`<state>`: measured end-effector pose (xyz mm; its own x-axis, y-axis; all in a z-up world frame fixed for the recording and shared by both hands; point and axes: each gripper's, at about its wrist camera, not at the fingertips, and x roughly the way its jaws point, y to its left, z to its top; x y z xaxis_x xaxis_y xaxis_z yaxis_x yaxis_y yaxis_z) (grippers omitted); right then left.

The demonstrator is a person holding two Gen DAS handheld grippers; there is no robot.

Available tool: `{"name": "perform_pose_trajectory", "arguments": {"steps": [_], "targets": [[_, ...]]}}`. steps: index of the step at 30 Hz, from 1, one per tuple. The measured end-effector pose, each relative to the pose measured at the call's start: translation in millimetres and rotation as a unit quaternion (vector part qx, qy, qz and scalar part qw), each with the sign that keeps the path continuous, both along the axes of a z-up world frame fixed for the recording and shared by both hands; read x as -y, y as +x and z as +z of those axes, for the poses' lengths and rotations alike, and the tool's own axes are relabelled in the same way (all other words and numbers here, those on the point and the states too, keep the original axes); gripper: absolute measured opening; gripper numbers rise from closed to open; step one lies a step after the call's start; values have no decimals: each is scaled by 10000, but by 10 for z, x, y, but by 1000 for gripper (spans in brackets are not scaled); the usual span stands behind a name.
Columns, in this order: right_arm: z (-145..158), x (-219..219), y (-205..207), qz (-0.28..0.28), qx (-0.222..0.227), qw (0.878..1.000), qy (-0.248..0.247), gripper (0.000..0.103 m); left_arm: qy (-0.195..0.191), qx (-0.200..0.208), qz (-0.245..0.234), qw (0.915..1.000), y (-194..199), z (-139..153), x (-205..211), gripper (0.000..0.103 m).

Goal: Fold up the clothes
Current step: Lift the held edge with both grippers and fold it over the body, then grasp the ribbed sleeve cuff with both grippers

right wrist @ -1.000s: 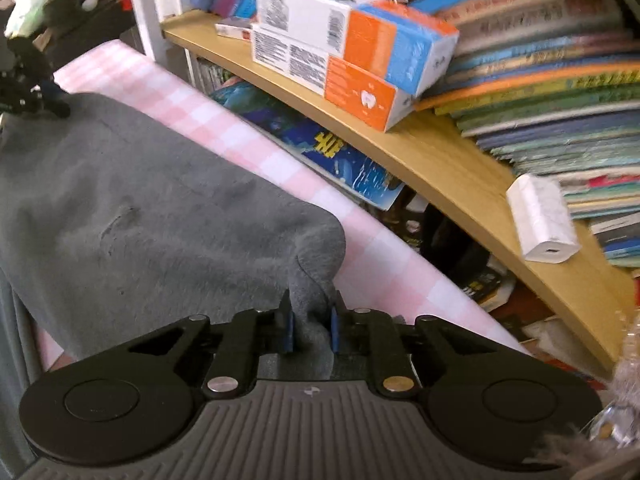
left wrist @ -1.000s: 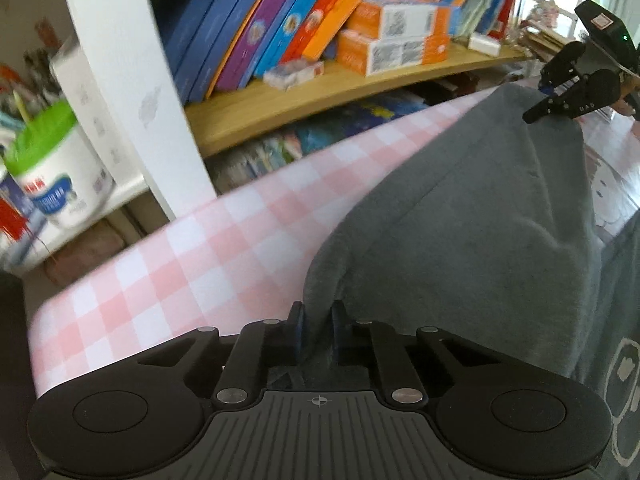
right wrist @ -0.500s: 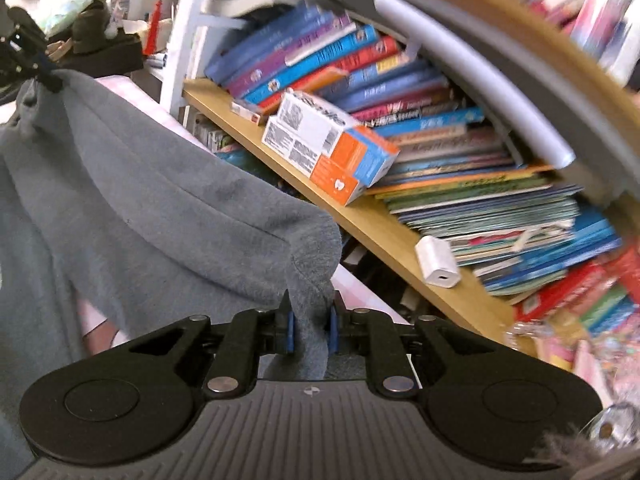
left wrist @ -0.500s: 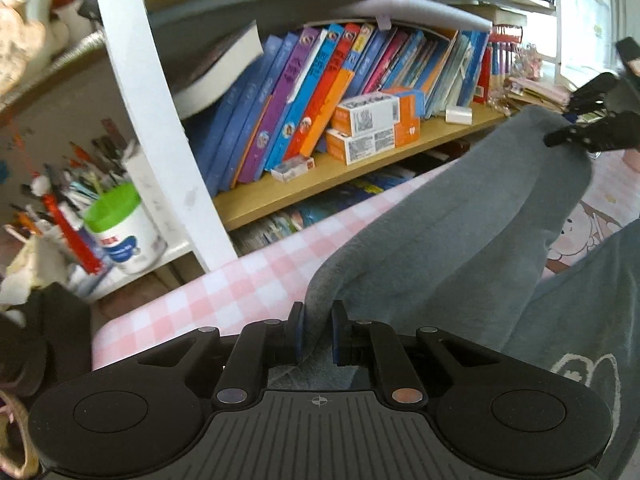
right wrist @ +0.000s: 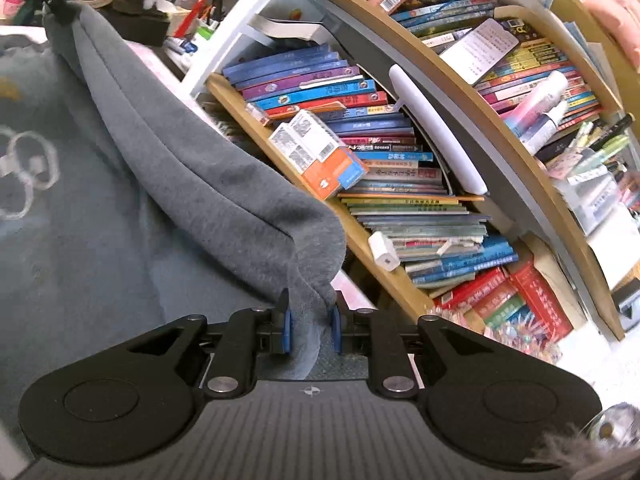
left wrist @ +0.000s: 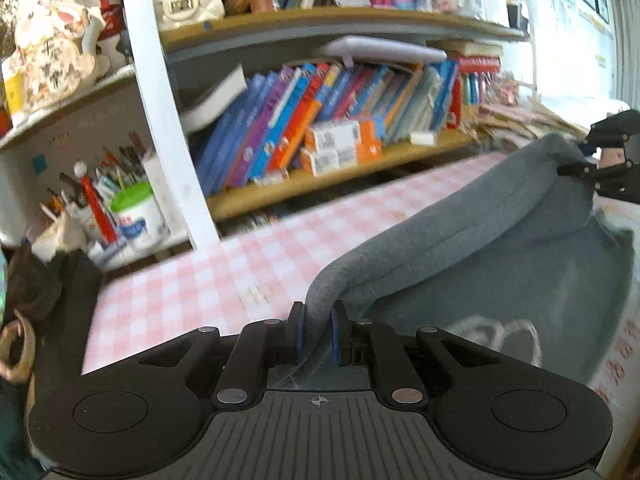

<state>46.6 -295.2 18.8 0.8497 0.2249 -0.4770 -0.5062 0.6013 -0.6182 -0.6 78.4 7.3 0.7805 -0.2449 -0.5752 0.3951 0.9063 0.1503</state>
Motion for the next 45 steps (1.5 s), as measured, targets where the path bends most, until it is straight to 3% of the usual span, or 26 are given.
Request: {"name": "perform_pose_trajectory", "arguments": {"steps": [5, 10, 16, 20, 24, 26, 29, 32, 35, 38, 40, 43, 45], "targets": [[-147, 82, -380, -61, -94, 9999, -101, 20, -314, -388, 164, 9986, -200, -197, -43, 13], [-242, 143, -603, -299, -390, 9987, -106, 35, -606, -725, 310, 9950, -355, -323, -78, 17], [-222, 268, -795, -670, -974, 9929, 108, 52, -1082, -910, 634, 9879, -504, -322, -203, 34], [-176, 464, -805, -1335, -1611, 9755, 672, 57, -1676, -988, 1032, 9754, -522, -316, -333, 34], [-70, 686, -794, -1937, -2129, 9426, 1692, 64, -2262, -1060, 1423, 9578, -539, -310, -464, 35], [-1, 798, -768, -2238, -2402, 9163, 2292, 66, -2550, -1095, 1617, 9470, -548, -308, -529, 38], [79, 980, -692, -2768, -2845, 8532, 3384, 69, -2987, -1147, 1895, 9283, -559, -304, -628, 46], [94, 1187, -591, -3425, -3236, 7552, 4556, 71, -3647, -1248, 2031, 9001, -529, -314, -746, 46], [13, 1346, -505, -4171, -3502, 6591, 5187, 69, -4014, -1252, 2263, 8786, -528, -353, -821, 46], [-73, 1500, -509, -4532, -3594, 5695, 5840, 68, -4156, -1257, 2519, 8649, -567, -407, -878, 46], [-110, 1561, -536, -4629, -3543, 5190, 6252, 68, -4178, -1293, 2701, 8578, -613, -454, -924, 46], [-119, 1574, -561, -4751, -3378, 4809, 6549, 68, -4289, -1326, 2918, 8446, -684, -523, -988, 47], [-131, 1537, -547, -4785, -3337, 4638, 6668, 69, -4387, -1341, 3045, 8348, -731, -566, -1027, 47]]}}
